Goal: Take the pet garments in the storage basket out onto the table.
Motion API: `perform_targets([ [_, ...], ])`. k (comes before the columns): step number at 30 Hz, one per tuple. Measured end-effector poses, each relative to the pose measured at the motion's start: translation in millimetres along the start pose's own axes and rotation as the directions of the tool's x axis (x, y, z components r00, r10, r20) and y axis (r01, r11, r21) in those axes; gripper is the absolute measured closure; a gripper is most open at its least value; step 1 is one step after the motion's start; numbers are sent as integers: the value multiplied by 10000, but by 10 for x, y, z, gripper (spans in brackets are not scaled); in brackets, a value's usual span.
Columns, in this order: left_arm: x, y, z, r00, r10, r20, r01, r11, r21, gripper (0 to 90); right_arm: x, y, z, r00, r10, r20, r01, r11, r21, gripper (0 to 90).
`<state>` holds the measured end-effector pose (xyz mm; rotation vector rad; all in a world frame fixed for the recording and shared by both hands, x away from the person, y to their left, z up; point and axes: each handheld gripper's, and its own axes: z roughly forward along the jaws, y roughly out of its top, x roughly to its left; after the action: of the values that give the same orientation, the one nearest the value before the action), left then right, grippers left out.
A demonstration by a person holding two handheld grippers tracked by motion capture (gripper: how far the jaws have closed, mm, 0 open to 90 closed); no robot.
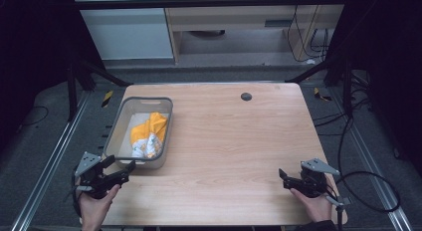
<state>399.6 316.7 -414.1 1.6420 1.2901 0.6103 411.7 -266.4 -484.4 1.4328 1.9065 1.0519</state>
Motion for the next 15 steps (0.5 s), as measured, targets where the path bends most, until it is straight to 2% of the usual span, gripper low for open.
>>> perform_targets([
  [4, 3, 49, -16, 10000, -36, 26, 36, 10000, -93, 167, 2, 0, 5, 10000, -3, 16, 3, 10000, -8, 139],
  [8, -23, 139, -8, 10000, 93, -11, -93, 9996, -254, 169, 6, -2, -1, 10000, 20, 32, -20, 10000, -31, 140],
  [15, -54, 276, 60, 9998, 217, 49, -215, 9993, -315, 174, 7, 0, 8, 10000, -82, 53, 82, 9999, -61, 140],
])
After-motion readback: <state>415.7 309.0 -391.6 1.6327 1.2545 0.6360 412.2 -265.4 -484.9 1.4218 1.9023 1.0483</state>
